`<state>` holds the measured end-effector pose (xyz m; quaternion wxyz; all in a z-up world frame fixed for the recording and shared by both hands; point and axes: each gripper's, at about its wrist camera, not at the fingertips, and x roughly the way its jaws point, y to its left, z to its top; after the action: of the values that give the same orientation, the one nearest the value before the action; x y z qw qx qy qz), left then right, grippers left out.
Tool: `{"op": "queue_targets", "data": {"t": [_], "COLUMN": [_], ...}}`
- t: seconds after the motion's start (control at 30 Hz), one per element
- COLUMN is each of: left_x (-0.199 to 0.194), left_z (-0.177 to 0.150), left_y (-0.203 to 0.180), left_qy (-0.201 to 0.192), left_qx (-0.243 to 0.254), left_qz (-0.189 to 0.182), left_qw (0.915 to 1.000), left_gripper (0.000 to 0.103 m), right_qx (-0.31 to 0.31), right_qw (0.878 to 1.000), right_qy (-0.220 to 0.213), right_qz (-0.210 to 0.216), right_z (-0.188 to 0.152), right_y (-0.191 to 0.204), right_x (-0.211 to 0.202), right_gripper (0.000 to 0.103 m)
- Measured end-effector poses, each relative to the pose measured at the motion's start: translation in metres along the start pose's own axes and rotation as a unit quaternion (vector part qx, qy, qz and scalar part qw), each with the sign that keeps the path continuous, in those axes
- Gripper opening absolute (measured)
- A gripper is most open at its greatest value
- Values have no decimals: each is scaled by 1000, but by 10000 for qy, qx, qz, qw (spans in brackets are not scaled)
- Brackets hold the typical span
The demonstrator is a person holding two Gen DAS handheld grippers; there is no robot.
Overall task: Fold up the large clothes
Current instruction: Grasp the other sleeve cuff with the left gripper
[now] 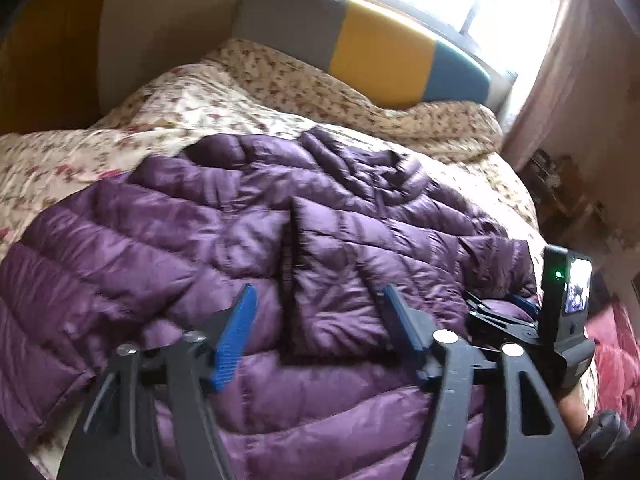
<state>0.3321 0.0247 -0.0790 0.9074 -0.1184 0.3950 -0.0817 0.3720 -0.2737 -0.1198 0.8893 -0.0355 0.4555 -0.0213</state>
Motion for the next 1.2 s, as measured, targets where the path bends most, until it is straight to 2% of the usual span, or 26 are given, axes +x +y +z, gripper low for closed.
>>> {"op": "queue_targets", "data": {"t": [0.07,0.23,0.43,0.5,0.53,0.57,0.7,0.8,0.87,0.97,1.03,1.07,1.1,1.17,1.2], "left_x": [15,59,62,51,45,32,-13,-65,-95,-143,-177,-193,-204,-237,-248], "left_z": [3,-6,-10,-12,-13,-16,-35,-63,-80,-110,-135,-149,-159,-181,-189], "left_y": [-9,0,2,5,6,8,23,58,83,131,164,181,192,215,224], "left_qy": [159,595,511,551,550,505,299,131,-18,-169,-308,-367,-406,-661,-784], "left_qx": [96,29,46,-86,-175,-299,-722,-1297,-1686,-2378,-2907,-3229,-3420,-3891,-4100], "left_qz": [-41,340,374,321,264,217,70,269,432,620,770,881,978,1283,1313], "left_qw": [9998,9976,9980,9979,9980,9980,9969,9911,9847,9692,9532,9416,9337,9098,8992], "left_gripper": [50,47,47,61,71,76,76,76,76,76,76,76,76,76,76], "right_qx": [-4,-62,-116,-124,-130,-130,-128,-121,-128,-112,-109,-105,-105,-104,-107], "right_qw": [10000,9999,9997,9996,9996,9995,9995,9996,9995,9995,9995,9995,9995,9995,9995], "right_qy": [-9,-57,-101,-112,-116,-120,-123,-123,-130,-137,-146,-145,-147,-154,-154], "right_qz": [-9,-108,-206,-225,-239,-250,-249,-239,-252,-246,-247,-245,-246,-247,-248], "right_z": [1,-1,-1,-1,-1,-1,-2,-2,-2,-1,-1,0,0,0,-1], "right_y": [0,4,6,7,7,7,8,8,8,9,8,7,7,7,7], "right_x": [0,0,3,3,2,2,2,2,1,0,-1,-1,-1,-1,-2], "right_gripper": [92,92,93,93,93,93,94,95,95,95,95,95,95,95,95]}}
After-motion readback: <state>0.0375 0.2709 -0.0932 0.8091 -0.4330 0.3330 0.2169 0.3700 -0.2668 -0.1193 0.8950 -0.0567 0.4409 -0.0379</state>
